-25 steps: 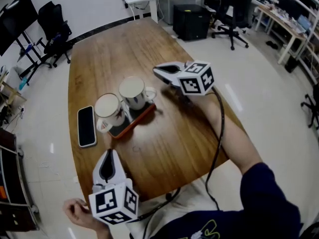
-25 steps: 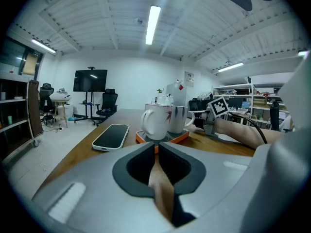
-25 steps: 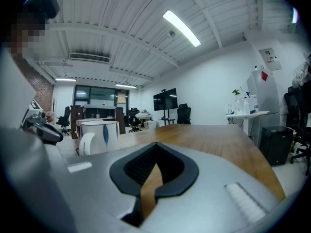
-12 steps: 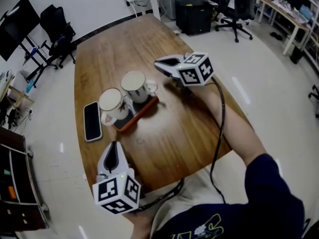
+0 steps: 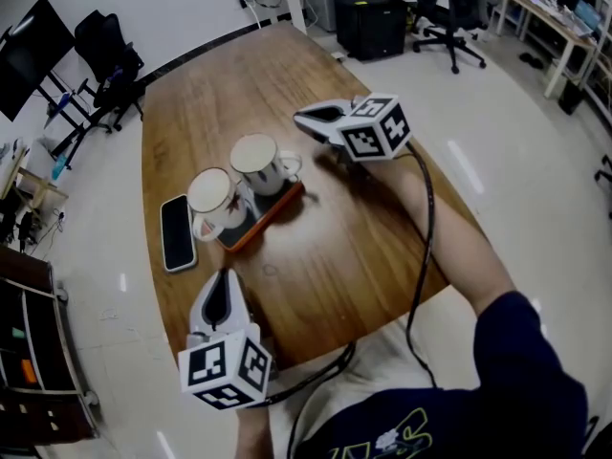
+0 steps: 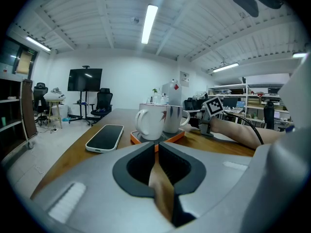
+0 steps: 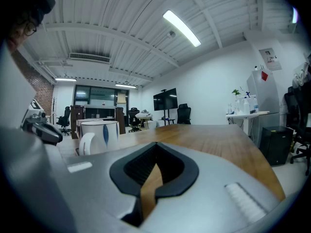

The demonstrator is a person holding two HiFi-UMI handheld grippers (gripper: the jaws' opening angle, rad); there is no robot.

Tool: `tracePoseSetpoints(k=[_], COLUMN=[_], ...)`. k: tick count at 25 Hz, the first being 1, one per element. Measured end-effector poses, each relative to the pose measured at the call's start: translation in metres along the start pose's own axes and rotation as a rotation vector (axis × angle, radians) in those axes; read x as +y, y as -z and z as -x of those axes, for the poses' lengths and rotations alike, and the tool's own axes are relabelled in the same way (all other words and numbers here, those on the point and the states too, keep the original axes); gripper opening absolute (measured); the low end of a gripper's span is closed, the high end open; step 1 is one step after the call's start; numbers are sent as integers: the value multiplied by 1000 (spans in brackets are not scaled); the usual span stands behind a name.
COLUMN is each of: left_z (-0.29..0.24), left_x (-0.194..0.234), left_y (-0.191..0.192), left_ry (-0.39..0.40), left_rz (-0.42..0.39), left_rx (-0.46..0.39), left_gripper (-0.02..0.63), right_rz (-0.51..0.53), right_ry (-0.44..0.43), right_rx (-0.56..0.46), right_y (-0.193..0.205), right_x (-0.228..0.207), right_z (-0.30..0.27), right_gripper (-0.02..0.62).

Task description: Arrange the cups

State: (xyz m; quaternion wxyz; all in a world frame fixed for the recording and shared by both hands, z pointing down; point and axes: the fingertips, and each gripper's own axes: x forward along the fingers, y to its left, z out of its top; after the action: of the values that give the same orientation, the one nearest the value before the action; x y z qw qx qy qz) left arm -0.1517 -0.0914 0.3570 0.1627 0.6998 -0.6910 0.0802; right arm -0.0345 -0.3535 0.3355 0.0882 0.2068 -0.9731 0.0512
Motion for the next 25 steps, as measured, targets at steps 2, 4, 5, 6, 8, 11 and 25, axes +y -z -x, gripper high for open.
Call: tracePoseSetpoints(k=[2,4,5,6,8,11,25], left_z=[-3,-5,-5,-5,-5,-1,35], left_x=[5,9,10,9,1,-19,-41], left_y=[0,-1,-1,-2,-1,-3,-33], left_ry=[-34,-64,-68,-60,5,136,425], left_rz=[7,16,19,19,-1,-52,-218], left_rx=[1,-2,-6,-10,-7,-20,-241], left_gripper=[3,3,3,3,3,3,3], right_rz=[0,0,0,-1,-1,1,-4], right_ry=[0,0,0,0,0,-1,2], right_rx=[-1,-1,-1,-1,0,-2,0], right_y=[0,1,2,2,2,1,4], right_x=[0,-1,-1,-1,-2,-1,-4], right_z=[0,-1,-1,-1,-2,-2,-2], right_gripper=[9,9,9,9,9,9,9])
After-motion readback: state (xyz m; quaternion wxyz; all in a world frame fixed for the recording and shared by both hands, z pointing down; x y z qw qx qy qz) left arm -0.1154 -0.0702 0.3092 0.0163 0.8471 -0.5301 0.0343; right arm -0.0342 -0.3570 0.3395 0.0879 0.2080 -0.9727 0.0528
